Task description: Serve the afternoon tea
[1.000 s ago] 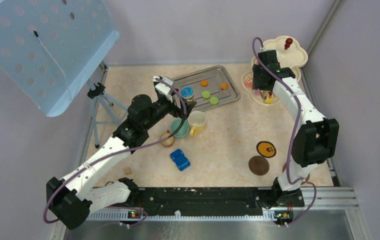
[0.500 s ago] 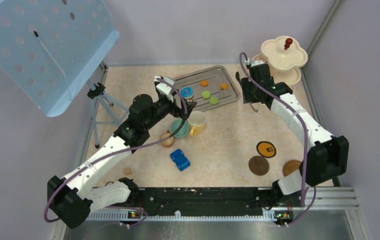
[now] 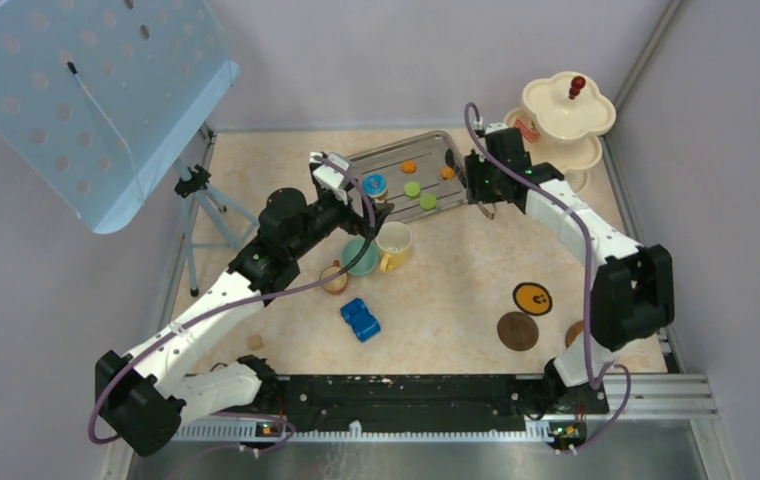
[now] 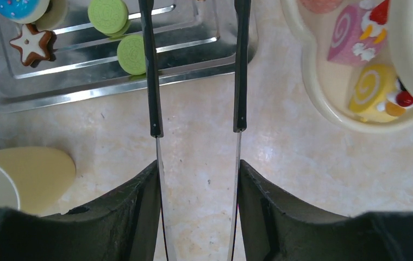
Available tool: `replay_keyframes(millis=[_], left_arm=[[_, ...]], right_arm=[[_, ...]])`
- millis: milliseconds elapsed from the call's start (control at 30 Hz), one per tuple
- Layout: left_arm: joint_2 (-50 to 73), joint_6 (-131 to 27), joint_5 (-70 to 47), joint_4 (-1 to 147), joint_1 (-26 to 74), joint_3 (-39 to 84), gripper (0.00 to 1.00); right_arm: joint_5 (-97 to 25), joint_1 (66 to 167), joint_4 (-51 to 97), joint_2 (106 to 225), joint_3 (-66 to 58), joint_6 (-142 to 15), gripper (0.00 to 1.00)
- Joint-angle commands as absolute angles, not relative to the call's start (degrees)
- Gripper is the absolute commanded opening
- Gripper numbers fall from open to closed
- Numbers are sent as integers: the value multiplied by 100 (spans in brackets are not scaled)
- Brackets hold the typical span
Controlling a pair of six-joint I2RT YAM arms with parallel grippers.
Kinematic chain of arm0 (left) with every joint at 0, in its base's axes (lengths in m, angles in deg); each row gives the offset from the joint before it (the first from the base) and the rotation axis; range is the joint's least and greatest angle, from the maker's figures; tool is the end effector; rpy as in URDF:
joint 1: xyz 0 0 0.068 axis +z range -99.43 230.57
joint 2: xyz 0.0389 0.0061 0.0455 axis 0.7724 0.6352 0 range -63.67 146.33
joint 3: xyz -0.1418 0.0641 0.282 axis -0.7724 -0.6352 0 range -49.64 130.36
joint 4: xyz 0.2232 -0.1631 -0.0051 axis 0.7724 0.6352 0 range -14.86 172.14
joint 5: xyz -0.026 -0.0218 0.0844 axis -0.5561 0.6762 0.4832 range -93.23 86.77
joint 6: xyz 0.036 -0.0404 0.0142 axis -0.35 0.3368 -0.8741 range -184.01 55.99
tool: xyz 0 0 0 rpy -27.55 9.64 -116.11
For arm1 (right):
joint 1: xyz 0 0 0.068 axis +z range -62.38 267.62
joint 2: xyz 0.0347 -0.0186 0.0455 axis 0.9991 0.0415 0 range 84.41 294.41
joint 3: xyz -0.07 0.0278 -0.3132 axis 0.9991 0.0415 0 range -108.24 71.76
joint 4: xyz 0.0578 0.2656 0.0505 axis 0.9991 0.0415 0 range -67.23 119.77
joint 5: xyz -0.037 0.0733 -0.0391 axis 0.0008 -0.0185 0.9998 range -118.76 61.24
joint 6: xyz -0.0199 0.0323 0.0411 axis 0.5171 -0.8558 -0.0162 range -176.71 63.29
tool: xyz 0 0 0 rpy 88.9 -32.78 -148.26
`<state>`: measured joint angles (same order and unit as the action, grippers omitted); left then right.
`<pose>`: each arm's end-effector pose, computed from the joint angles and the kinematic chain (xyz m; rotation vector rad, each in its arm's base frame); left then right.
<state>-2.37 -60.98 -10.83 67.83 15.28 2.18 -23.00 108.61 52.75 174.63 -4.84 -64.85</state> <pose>0.1998 -0.1477 0.4014 0.5566 1.5472 -0.6213 0.3473 0.1291 0.3476 -0.2107 2.3215 0.1377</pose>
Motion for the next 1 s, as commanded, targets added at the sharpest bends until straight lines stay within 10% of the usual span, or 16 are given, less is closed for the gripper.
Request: replay_keyframes(millis=[0, 967], left_arm=[[-289, -6103, -1007, 6573, 1541, 224, 99], [-530, -6155, -948, 6582, 1536, 234, 99]], right_arm=[[-2434, 11150, 5028, 18011, -1171, -6697, 49], [-4689, 11515, 5719, 20596, -3492, -7379, 46]])
